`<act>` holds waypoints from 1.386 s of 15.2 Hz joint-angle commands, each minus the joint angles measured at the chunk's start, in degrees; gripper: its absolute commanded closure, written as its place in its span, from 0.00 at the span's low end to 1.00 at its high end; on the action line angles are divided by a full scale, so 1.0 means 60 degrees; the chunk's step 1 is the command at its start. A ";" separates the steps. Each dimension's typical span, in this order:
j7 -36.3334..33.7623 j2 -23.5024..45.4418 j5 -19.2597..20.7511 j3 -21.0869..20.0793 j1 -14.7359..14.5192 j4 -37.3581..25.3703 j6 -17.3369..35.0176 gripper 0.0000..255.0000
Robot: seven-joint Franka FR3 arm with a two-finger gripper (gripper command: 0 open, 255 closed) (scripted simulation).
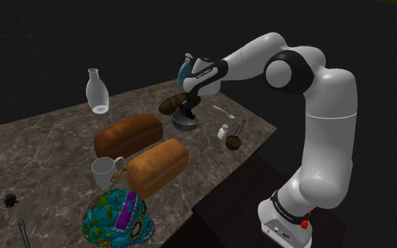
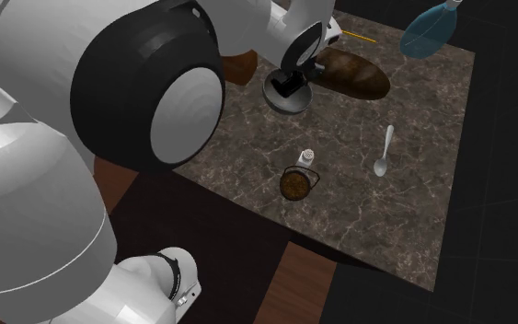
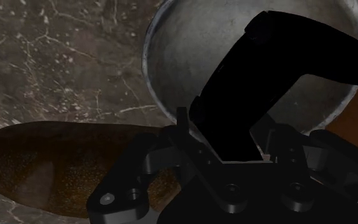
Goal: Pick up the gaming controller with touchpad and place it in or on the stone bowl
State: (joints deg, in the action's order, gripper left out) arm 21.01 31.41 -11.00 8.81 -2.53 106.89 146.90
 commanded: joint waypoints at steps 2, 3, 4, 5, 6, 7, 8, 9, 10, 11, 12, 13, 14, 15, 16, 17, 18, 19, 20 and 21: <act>0.0012 0.0025 -0.0009 -0.0006 0.0010 -0.0007 0.0025 1.00; 0.0012 0.0025 -0.0009 -0.0006 0.0010 -0.0007 0.0025 1.00; 0.0012 0.0025 -0.0009 -0.0006 0.0010 -0.0007 0.0025 1.00; 0.0012 0.0025 -0.0009 -0.0006 0.0010 -0.0007 0.0025 1.00; 0.0012 0.0025 -0.0009 -0.0006 0.0010 -0.0007 0.0025 1.00; 0.0012 0.0025 -0.0009 -0.0006 0.0010 -0.0006 0.0025 0.00; 0.0012 0.0024 -0.0009 -0.0006 0.0010 -0.0006 0.0025 0.00; 0.0012 0.0025 -0.0009 -0.0006 0.0010 -0.0006 0.0025 0.00; 0.0012 0.0025 -0.0009 -0.0006 0.0010 -0.0006 0.0025 0.00; 0.0012 0.0025 -0.0009 -0.0006 0.0010 -0.0006 0.0025 0.00; 0.0012 0.0025 -0.0009 -0.0006 0.0010 -0.0006 0.0025 0.00; -0.0028 -0.0250 0.0053 0.0048 -0.0028 0.0082 -0.0161 0.00; -0.0070 -0.0519 0.0118 0.0101 -0.0065 0.0157 -0.0353 0.00; -0.0113 -0.0783 0.0185 0.0152 -0.0101 0.0219 -0.0552 0.00; -0.0149 -0.0987 0.0240 0.0190 -0.0128 0.0259 -0.0714 0.00; -0.0149 -0.0987 0.0241 0.0189 -0.0127 0.0259 -0.0714 0.00; -0.0149 -0.0987 0.0241 0.0189 -0.0127 0.0260 -0.0713 0.00; -0.0149 -0.0987 0.0241 0.0189 -0.0126 0.0259 -0.0713 0.00; -0.0149 -0.0987 0.0241 0.0189 -0.0126 0.0259 -0.0714 0.00; -0.0149 -0.0987 0.0241 0.0189 -0.0126 0.0259 -0.0714 0.00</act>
State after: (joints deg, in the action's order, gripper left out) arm 20.11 25.51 -9.57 9.94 -3.29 108.45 142.66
